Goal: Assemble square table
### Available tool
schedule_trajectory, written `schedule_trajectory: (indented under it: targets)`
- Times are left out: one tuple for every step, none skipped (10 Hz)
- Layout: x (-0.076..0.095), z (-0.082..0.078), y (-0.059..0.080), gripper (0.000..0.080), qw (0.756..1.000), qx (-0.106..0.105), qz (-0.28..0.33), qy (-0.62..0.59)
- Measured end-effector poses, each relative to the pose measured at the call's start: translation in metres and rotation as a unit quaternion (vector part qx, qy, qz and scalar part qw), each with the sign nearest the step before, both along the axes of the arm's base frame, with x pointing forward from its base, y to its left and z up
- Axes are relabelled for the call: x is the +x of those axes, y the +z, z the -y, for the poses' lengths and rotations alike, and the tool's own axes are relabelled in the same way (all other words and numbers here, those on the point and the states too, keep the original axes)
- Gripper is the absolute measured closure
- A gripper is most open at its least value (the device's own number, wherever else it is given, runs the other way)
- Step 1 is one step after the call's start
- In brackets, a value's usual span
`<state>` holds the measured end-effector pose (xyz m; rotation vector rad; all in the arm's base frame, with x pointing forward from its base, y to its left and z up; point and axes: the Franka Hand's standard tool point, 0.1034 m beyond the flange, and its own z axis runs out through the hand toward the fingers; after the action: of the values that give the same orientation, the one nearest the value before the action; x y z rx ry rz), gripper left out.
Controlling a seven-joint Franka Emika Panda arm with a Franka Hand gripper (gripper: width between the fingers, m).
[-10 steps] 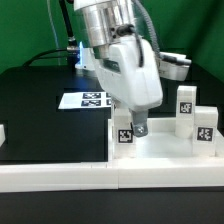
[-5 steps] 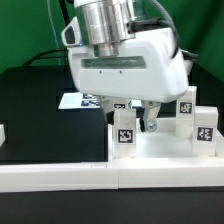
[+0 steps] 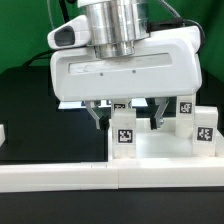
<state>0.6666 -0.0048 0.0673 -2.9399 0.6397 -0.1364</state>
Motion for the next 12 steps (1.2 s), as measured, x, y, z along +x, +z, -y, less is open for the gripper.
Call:
schedule_trajectory:
  targets:
    - [0.0000, 0.0000, 0.0000, 0.0239, 1.000, 0.000, 0.000, -0.001]
    - [0.0000, -0.0002, -0.0001, 0.0382, 1.000, 0.002, -0.001, -0.014]
    - [-0.0006, 0.0010, -0.0005, 0.0509, 0.999, 0.006, -0.006, -0.048]
    - [-0.0008, 0.0020, -0.0010, 0.0509, 0.996, 0.010, -0.010, -0.089]
    - [-0.0008, 0.0022, -0.0010, 0.0506, 0.992, 0.014, -0.014, -0.124]
    - [-0.0007, 0.0024, -0.0009, 0.0506, 0.986, 0.020, -0.018, -0.166]
    - [-0.0002, 0.0034, -0.0001, 0.0506, 0.972, 0.028, -0.027, -0.232]
    - [0.0000, 0.0059, -0.0006, 0.0506, 0.953, 0.040, -0.035, -0.297]
    - [-0.0004, 0.0056, -0.0010, 0.0506, 0.918, 0.063, -0.048, -0.390]
    - [-0.0004, 0.0036, -0.0008, 0.0506, 0.876, 0.085, -0.062, -0.470]
    - [0.0002, 0.0011, -0.0008, 0.0506, 0.821, 0.113, -0.077, -0.555]
    - [0.0007, -0.0002, -0.0014, 0.0506, 0.787, 0.126, -0.086, -0.598]
